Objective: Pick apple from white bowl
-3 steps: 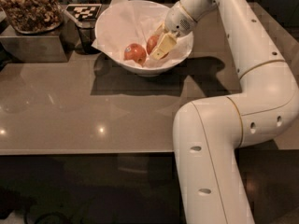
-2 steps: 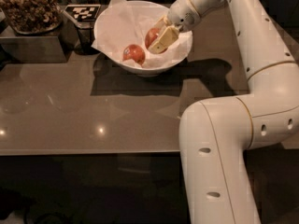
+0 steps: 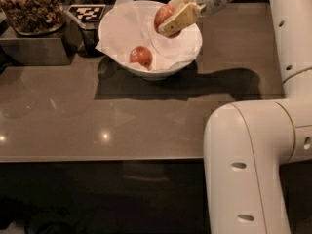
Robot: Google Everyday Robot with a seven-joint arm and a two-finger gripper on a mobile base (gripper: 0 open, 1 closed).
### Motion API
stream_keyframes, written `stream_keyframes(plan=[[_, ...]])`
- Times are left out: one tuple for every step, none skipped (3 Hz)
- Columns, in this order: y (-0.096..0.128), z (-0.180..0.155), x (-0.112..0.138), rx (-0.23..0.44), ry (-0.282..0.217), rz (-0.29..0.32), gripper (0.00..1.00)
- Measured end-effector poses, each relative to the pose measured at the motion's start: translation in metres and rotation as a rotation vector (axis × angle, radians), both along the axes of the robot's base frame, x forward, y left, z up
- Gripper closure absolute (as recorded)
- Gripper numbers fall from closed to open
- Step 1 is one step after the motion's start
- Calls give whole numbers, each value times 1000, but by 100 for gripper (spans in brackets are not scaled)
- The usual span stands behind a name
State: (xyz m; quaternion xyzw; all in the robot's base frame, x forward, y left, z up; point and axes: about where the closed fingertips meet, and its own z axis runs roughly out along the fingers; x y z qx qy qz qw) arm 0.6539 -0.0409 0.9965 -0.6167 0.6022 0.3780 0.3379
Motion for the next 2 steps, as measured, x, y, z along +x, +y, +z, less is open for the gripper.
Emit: stream_keyframes(plan=[[-3, 22, -16, 24, 49, -19, 100], [-10, 35, -29, 18, 90, -47, 100]])
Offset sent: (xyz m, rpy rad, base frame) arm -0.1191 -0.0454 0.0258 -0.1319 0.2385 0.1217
